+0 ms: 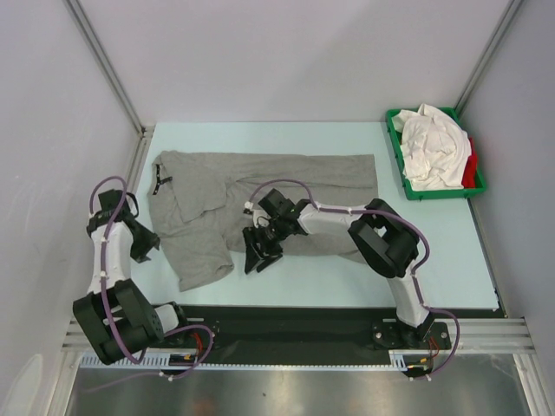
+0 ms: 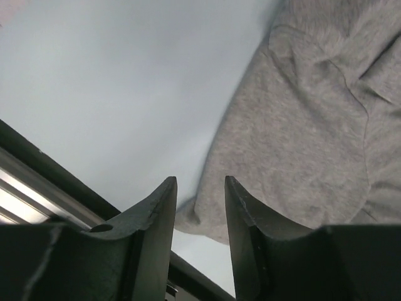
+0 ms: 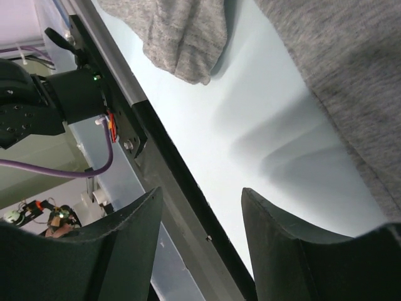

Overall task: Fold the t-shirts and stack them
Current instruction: Fold the tshirt

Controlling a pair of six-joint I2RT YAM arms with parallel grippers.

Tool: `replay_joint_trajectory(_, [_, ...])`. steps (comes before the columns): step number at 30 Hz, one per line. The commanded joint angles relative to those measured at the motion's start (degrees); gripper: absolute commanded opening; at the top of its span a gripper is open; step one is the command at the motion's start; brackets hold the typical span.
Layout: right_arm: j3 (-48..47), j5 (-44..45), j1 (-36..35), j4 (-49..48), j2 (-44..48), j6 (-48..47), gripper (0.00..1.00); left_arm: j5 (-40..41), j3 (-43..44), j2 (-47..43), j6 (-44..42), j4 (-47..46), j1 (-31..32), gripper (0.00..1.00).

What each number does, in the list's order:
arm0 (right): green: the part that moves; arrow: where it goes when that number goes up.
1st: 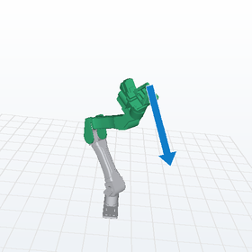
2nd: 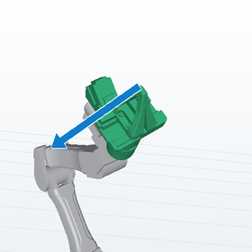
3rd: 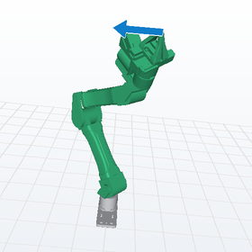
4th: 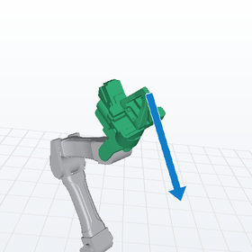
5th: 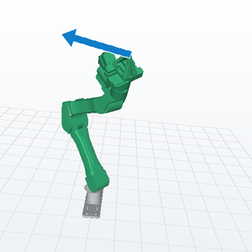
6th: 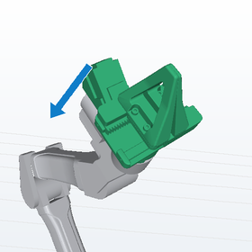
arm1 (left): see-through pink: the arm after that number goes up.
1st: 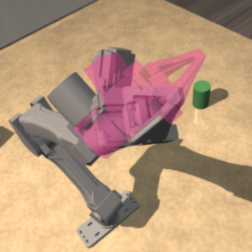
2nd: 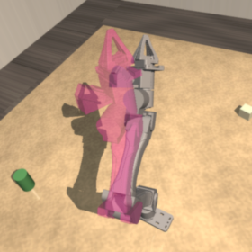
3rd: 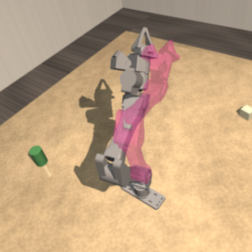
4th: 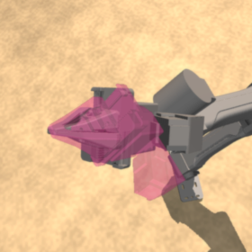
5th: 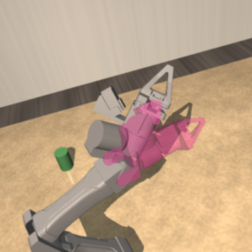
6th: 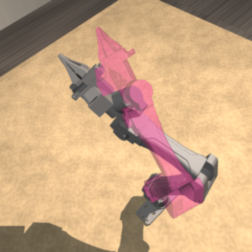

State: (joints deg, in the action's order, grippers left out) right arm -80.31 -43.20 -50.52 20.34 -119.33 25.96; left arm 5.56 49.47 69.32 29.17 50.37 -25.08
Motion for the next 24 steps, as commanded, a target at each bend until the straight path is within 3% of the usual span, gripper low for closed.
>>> replay_joint_trajectory(1, [1.56, -3.2, 0.6, -4.59, 2.44, 0.49, 0.59, -2.83, -1.91, -1.29, 6.16, 2.37, 1.09, 0.42])
replay_joint_trajectory(7, [-0.89, -1.54, -0.1, -8.02, -1.16, 5.41, 0.66, -7.41, -5.97, -1.82, 7.75, -0.62, 1.26, 0.44])
replay_joint_trajectory(15, [-7.21, 4.26, -3.26, -14.36, -8.02, 13.85, 0.68, -5.74, -1.23, 1.42, 4.06, 0.16, 6.7, 0.45])
replay_joint_trajectory(22, [-12.94, 11.38, -5.37, -13.13, -13.21, 18.33, 0.58, -0.82, 0.99, 1.79, 4.66, 2.45, 11.54, 0.48])
replay_joint_trajectory(24, [-13.99, 12.43, -5.38, -12.69, -14.7, 19.74, 0.47, -1.17, -0.42, 1.35, 5.89, 2.54, 11.72, 0.48])
